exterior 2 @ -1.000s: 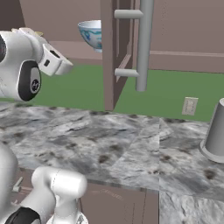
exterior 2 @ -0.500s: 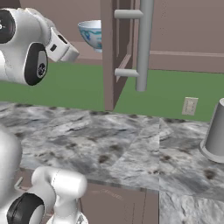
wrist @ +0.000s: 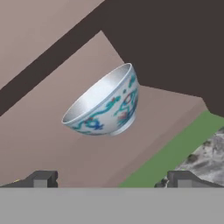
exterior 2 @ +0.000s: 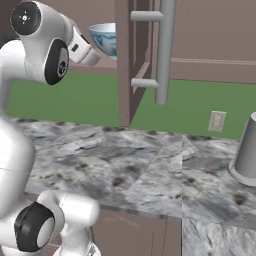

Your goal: Take the smaller bowl and place it next to the appetizer plate on the dining counter , and place the larger bowl next to the plate with cooked food.

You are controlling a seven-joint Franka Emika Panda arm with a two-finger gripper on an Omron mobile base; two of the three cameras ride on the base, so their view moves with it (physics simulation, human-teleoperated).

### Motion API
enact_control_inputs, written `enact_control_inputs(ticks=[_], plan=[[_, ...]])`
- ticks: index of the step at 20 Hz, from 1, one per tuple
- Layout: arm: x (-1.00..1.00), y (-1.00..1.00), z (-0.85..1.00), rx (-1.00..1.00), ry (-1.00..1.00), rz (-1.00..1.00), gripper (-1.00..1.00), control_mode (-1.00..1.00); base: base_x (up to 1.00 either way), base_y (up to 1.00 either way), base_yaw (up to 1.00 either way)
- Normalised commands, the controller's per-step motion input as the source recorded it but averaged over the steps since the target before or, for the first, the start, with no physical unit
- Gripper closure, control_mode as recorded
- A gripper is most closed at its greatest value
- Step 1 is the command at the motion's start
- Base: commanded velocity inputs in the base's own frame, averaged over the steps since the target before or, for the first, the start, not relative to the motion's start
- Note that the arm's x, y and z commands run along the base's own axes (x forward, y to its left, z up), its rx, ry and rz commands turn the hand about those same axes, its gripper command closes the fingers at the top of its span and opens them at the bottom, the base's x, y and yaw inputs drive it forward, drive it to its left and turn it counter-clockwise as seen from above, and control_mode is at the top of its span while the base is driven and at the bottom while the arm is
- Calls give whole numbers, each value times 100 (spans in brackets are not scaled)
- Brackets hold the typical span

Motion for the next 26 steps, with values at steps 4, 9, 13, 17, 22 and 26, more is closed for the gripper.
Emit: enact_control_inputs(ticks=[4, 9, 13, 17, 22, 26], plan=[[71, 0, -11, 0, 8, 0, -100, -100, 0, 0, 0], [67, 0, 0, 0, 3, 0, -100, -100, 0, 0, 0], [65, 0, 0, -1, 6, -1, -100, -100, 0, 0, 0], [63, 0, 0, -4, 3, -3, -100, -100, 0, 0, 0], [47, -7, 0, -7, 1, -9, -100, -100, 0, 0, 0], [34, -5, 0, -4, 1, -9, -100, -100, 0, 0, 0]])
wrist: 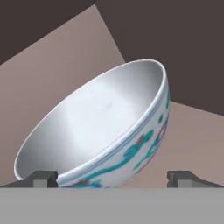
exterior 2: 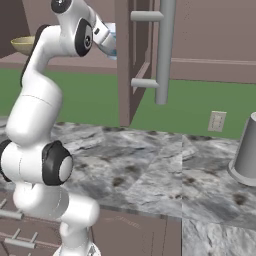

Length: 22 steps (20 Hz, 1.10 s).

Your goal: Take the smaller bowl and place it next to the appetizer plate on the dining counter , and place the larger bowl next to the plate with cooked food.

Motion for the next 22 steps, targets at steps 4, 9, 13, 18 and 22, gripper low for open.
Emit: enact_control_inputs(ticks=[4, 9, 13, 18, 22], plan=[[27, 0, 0, 0, 2, -8, -100, -100, 0, 0, 0], [17, -10, 0, 0, 6, -7, -100, -100, 0, 0, 0], [22, -17, -7, 0, 17, -7, -100, -100, 0, 0, 0], [45, -6, -11, 0, 16, -6, -100, -100, 0, 0, 0], [56, 0, -7, 0, 12, -5, -100, -100, 0, 0, 0]])
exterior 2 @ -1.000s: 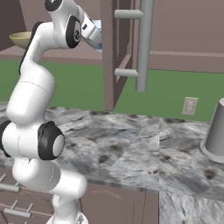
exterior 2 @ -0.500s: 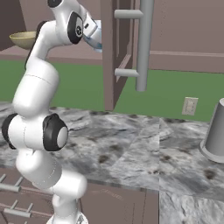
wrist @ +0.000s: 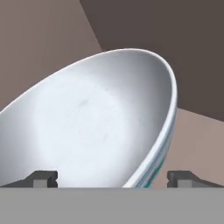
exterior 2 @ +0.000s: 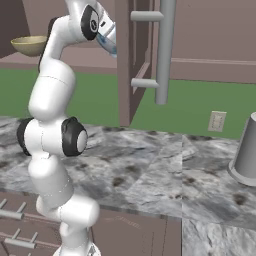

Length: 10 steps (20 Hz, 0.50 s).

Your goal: Take the smaller bowl and place it next to the appetizer plate on the dining counter , and place the larger bowl next to the plate with cooked food.

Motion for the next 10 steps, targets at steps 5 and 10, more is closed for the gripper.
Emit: enact_control_inputs(ticks=[5, 10], plan=[[32, 0, -23, -1, 6, -7, 100, -100, 0, 0, 0], [-7, 12, -52, -6, -5, -5, 100, -100, 0, 0, 0]])
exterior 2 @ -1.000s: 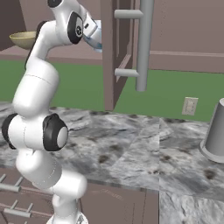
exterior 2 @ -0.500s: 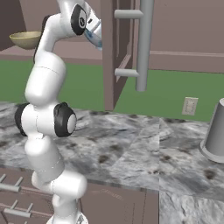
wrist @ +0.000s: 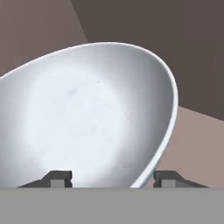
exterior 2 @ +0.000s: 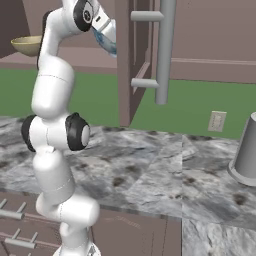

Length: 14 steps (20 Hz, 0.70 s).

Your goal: Take the smaller bowl and place it next to the appetizer plate on the dining counter , and place the larger bowl next to the plate with cooked food.

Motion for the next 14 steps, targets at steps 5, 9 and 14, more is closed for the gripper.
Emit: enact_control_inputs(ticks=[5, 9, 14], plan=[[-93, 66, -77, -8, -12, -4, 100, -100, 0, 0, 0], [-100, 72, 15, 0, -1, 2, 100, -100, 0, 0, 0], [-100, 85, 7, -1, 4, 17, 100, -100, 0, 0, 0]])
